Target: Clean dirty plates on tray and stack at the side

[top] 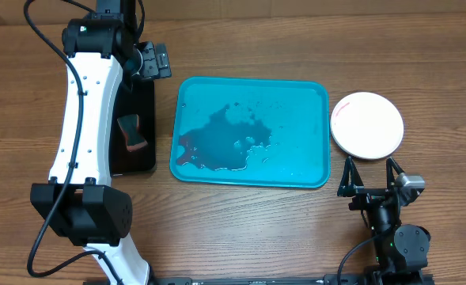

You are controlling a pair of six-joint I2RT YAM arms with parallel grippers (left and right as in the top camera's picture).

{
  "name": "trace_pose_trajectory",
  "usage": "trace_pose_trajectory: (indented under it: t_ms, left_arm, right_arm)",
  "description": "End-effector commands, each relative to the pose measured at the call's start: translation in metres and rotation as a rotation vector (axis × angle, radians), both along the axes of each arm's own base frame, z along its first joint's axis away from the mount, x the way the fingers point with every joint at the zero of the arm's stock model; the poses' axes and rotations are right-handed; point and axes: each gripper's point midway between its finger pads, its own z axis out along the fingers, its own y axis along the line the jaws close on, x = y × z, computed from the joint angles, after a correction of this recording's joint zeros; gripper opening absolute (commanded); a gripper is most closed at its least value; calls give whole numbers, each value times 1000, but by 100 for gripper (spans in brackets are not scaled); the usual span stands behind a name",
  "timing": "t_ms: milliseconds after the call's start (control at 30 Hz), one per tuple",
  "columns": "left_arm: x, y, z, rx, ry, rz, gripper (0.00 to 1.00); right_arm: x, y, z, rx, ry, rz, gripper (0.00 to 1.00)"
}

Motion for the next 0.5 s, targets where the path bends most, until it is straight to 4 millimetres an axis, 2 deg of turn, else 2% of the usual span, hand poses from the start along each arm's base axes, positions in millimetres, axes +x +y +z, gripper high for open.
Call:
trace_pose_trajectory:
  t_ms: [0,67,133,267,367,467]
  left_arm:
    - [-3,1,11,22,-21,-3,100]
    - [-5,9,24,63,-56,9,100]
    - [-1,16,46,98,-139,32,100]
    - [12,14,94,84,-383,21,100]
    - [5,14,120,73,-544,25,100]
    - [-11,16,129,90,-655,6,100]
  right_arm:
    - [0,3,-2,-3,-5,16,100]
    - [0,3,-2,-3,-5,16,100]
    - [0,3,-2,-3,-5,16,100]
    - [0,3,-2,-3,-5,16,100]
    - [0,3,-2,-3,-5,16,100]
    - [0,3,-2,-3,-5,16,100]
